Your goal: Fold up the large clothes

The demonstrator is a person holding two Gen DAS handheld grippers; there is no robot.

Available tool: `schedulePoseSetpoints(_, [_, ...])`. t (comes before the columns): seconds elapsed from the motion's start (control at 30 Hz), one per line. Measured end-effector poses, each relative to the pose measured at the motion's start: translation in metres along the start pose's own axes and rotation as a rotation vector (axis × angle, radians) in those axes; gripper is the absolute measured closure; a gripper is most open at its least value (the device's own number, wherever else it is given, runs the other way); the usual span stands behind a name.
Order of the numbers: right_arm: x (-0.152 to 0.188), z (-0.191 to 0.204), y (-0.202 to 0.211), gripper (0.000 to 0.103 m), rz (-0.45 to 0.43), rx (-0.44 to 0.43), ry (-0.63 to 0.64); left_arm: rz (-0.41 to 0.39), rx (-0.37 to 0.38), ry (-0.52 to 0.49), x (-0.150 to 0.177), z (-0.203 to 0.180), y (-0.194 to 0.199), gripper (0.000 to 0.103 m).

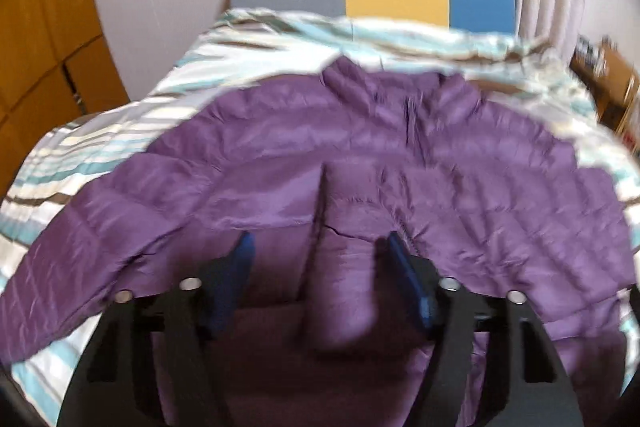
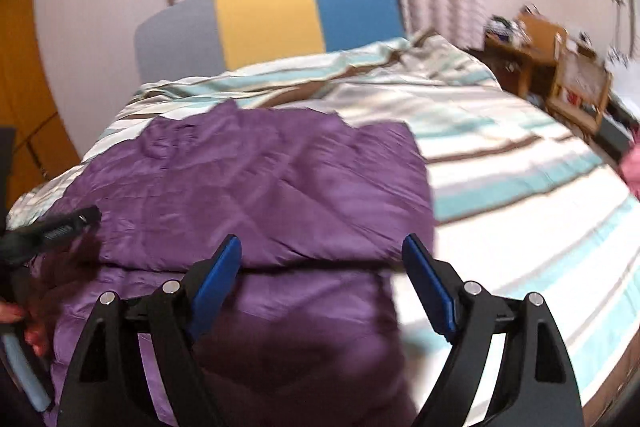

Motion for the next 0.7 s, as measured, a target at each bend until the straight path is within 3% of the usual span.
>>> schedulePoseSetpoints(0.23, [-0.017, -0.023, 0.003, 0.021, -0.04, 0.023, -0.049, -0.015, -0.053, 0.108, 0.02, 0.03, -0.01, 0.046])
schedulePoseSetpoints(0.4, [-0.052, -0.013, -0.03, 0.021, -0.078, 0.104, 0.001, -0.017, -0.043, 0.112, 0.023, 0.029, -0.01, 0.046])
schedulePoseSetpoints(0.63, [-0.074, -0.025, -0.12, 0.019, 0.056, 0.277, 0.069, -0.004, -0.053, 0.091, 0.022, 0.025, -0.015, 0.042])
schedulePoseSetpoints(0.7, [-0.068, -0.032, -0.142, 0.018, 0.138, 0.271, 0.069, -0.002, -0.049, 0.086, 0.023, 0.024, -0.016, 0.039])
Point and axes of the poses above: each gripper's, at about its wrist camera, not at the fingertips, and y roughly against the way its jaws point, z to its left, x to its underside, the point moved 1 cm from there along -y, roughly the way its jaws point, and after that the axes turned 4 degrees about -y, right-handed, at the moved point
